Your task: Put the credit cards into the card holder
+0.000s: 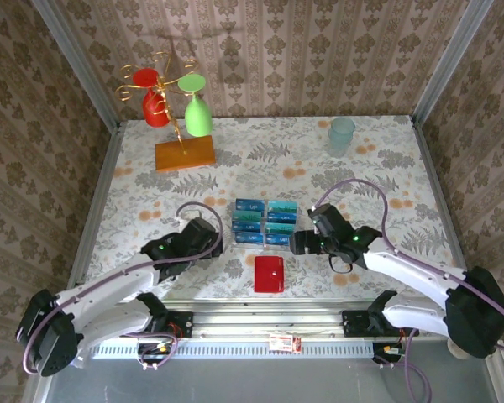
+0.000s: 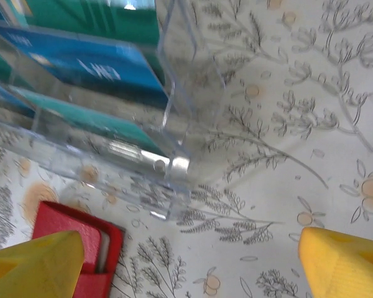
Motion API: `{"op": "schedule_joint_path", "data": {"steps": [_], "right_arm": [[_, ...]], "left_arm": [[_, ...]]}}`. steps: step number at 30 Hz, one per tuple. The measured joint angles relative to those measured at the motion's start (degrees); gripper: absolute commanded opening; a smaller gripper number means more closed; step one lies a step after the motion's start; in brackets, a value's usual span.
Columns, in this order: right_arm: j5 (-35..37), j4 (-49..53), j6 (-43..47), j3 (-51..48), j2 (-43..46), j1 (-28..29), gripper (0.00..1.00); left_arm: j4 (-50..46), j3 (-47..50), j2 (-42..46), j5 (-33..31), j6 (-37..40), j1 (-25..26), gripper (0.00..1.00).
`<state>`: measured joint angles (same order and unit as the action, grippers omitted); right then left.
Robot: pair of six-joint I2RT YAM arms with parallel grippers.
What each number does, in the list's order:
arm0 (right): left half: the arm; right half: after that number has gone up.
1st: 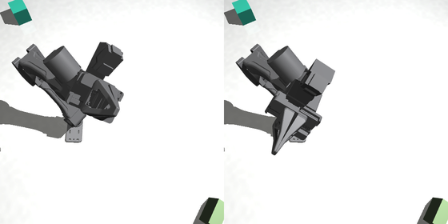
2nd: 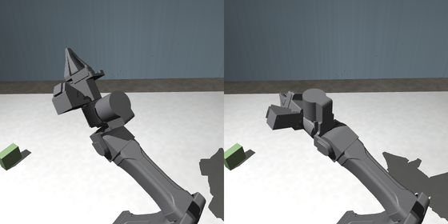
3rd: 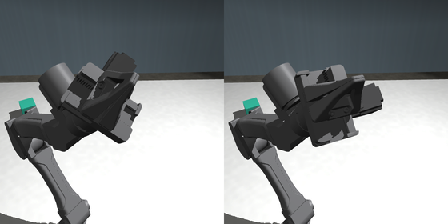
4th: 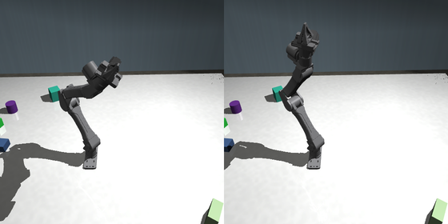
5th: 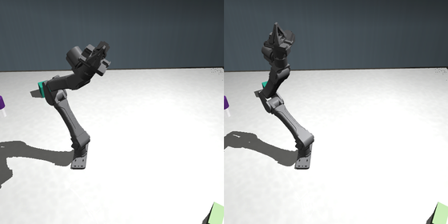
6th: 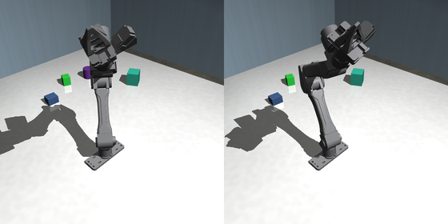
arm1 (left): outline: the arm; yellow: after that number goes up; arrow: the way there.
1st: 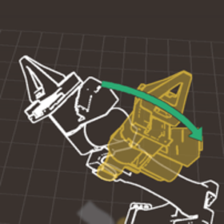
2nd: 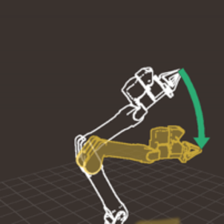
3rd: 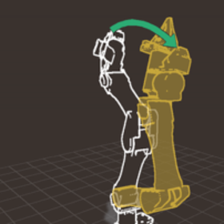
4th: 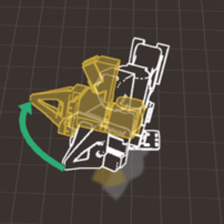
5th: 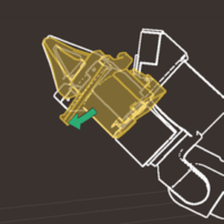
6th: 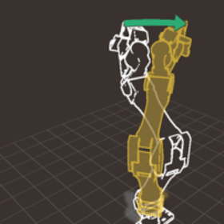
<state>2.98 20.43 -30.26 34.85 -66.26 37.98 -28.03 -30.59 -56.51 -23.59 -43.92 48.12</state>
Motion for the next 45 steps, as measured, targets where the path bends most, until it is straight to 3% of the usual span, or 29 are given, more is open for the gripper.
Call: {"op": "schedule_joint_path", "data": {"steps": [8, 15, 36, 45], "right_arm": [[5.6, 2.8, 0.0, 2.3, -8.1, 6.3, 0.91], [8.5, 3.0, 0.1, 5.1, -12.7, 7.7, 0.91], [15.4, 3.0, 0.3, 7.5, -20.8, 7.5, 0.92], [16.0, 2.0, 0.5, 9.2, -22.6, 1.7, 0.92]], "left_arm": [[3.7, 0.2, -10.5, -0.7, -0.5, 3.5, 1.0], [7.1, 0.2, -13.3, -1.1, -0.1, 3.7, 1.0], [15.6, 1.6, -18.9, -1.9, 1.6, 3.3, 1.0], [19.3, -0.5, -24.1, -0.7, 5.4, 0.0, 1.0]]}}
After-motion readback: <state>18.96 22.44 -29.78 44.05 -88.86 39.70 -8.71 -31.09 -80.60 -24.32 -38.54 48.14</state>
